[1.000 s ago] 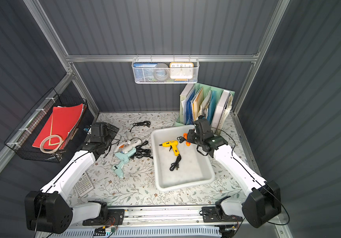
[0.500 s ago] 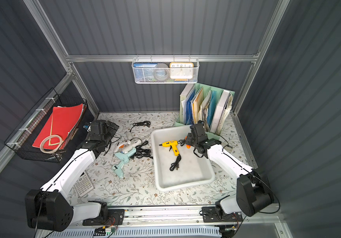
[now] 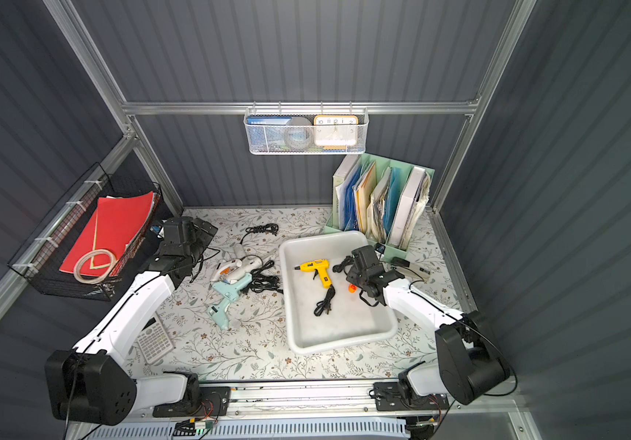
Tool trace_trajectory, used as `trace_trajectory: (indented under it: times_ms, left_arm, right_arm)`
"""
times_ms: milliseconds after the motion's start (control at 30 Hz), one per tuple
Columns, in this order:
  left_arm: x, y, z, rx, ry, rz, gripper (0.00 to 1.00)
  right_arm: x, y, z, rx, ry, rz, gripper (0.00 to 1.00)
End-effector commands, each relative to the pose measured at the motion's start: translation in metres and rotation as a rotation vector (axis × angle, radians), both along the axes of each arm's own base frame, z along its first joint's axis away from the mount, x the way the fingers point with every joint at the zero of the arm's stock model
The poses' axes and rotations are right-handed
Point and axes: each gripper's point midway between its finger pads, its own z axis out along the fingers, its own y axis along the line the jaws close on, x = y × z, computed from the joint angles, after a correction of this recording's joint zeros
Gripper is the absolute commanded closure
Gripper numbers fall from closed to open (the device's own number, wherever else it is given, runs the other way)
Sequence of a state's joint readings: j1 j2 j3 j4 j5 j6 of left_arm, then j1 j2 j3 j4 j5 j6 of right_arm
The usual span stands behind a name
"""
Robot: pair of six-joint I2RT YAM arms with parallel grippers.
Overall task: Put the hot melt glue gun into the storage box
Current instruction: Place the hot melt adhesive gun in the storage box.
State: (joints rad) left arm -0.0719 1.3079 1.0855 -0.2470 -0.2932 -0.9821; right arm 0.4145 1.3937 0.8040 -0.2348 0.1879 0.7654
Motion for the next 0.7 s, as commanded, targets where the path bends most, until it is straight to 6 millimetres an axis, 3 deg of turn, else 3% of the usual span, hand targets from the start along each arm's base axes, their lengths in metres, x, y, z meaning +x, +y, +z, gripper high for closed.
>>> trace_trajectory:
  times_ms: [0,200,400,633,667]
  left_arm:
    - [-0.001,0.006,0.007,0.036,0.012,0.007,0.0]
    - [-0.007,0.007,0.001,0.042,0.045,0.009,0.0]
    - [-0.013,0.007,-0.009,0.045,0.093,0.006,0.0]
    - [-0.021,0.004,-0.028,0.035,0.153,-0.016,0.0]
    - [-0.022,0.002,-0.032,0.032,0.164,-0.023,0.0]
  right_arm:
    - [-0.012,-0.008,-0.007,-0.031,0.03,-0.032,0.5]
    - [-0.02,-0.015,0.002,-0.06,0.006,-0.042,0.37]
    - [-0.02,-0.019,0.026,-0.087,-0.042,-0.043,0.26]
    - [-0.015,-0.018,0.073,-0.185,-0.134,0.001,0.13]
    - [-0.015,-0.017,0.089,-0.183,-0.174,0.015,0.02]
